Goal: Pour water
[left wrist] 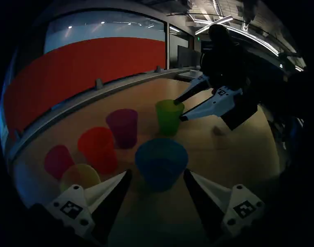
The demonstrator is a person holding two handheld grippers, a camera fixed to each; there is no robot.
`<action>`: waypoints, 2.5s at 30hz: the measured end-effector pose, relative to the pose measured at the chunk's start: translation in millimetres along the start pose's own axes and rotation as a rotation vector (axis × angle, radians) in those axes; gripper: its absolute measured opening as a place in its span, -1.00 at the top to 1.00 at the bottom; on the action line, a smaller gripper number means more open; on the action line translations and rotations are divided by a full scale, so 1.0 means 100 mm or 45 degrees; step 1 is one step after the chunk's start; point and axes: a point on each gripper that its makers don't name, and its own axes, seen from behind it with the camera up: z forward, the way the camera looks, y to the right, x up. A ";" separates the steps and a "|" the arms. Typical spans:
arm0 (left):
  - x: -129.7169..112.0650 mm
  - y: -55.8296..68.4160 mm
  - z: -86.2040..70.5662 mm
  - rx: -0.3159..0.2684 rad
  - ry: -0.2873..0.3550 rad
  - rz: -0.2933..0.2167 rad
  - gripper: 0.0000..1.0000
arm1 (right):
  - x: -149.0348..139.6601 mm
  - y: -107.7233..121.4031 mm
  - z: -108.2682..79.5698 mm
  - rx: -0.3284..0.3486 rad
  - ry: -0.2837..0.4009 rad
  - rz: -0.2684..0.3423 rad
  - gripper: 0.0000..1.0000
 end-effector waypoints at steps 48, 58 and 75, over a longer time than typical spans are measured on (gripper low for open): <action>0.07 0.02 0.27 0.032 -0.007 0.023 -0.70 | -0.03 0.10 0.25 0.009 -0.034 -0.017 -0.78; 0.10 0.03 0.21 0.030 0.009 0.022 -0.69 | 0.03 0.06 0.18 0.010 -0.025 -0.035 -0.78; 0.27 0.11 -0.16 0.060 0.080 0.019 -0.69 | 0.26 -0.10 -0.16 -0.014 0.035 -0.085 -0.79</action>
